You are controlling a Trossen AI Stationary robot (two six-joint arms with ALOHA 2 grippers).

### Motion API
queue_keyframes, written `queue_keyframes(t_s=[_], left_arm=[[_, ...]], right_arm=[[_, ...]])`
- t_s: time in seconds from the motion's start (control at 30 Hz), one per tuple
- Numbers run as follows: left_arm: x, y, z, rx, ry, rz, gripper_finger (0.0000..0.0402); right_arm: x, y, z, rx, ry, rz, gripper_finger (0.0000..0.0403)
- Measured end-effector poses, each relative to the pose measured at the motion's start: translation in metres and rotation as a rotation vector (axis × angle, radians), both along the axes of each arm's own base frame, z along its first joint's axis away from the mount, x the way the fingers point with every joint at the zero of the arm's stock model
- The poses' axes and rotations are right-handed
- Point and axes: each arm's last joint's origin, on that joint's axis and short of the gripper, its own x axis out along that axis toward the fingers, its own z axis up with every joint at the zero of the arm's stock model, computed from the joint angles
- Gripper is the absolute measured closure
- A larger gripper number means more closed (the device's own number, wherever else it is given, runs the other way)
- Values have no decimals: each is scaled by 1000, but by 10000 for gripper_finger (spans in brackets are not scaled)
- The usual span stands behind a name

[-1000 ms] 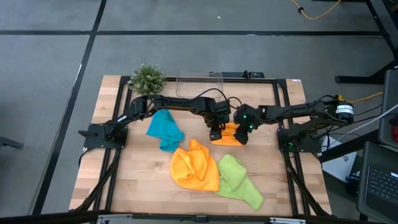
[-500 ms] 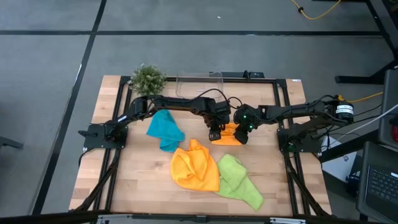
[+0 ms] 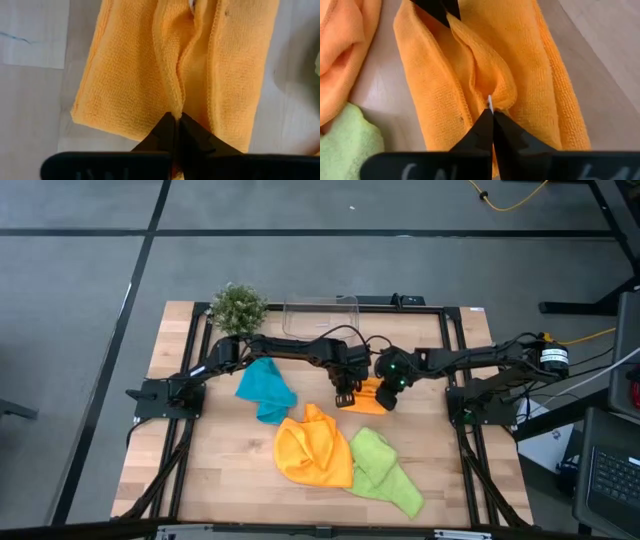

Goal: Fold microfiber towels
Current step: Fold the top orange microfiber cloth

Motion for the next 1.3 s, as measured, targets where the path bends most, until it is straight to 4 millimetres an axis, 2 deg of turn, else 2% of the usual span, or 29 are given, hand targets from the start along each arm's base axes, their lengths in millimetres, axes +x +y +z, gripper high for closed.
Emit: queue_keyframes(t_s=[0.23,0.53,0.87,1.3], left_arm=[[-1,0,3,-11,6,24,397],[-6,0,34,26,-56,21,400],[-1,2,32,87,-97,22,401],[8,11,35,198,-209,-18,401]], right_arm=[[4,-2,13,-8,47,-3,400],[7,-3,21,-50,63,-7,401],[5,0,21,-67,118,-111,402],[-5,17,23,-236,219,-349,403]])
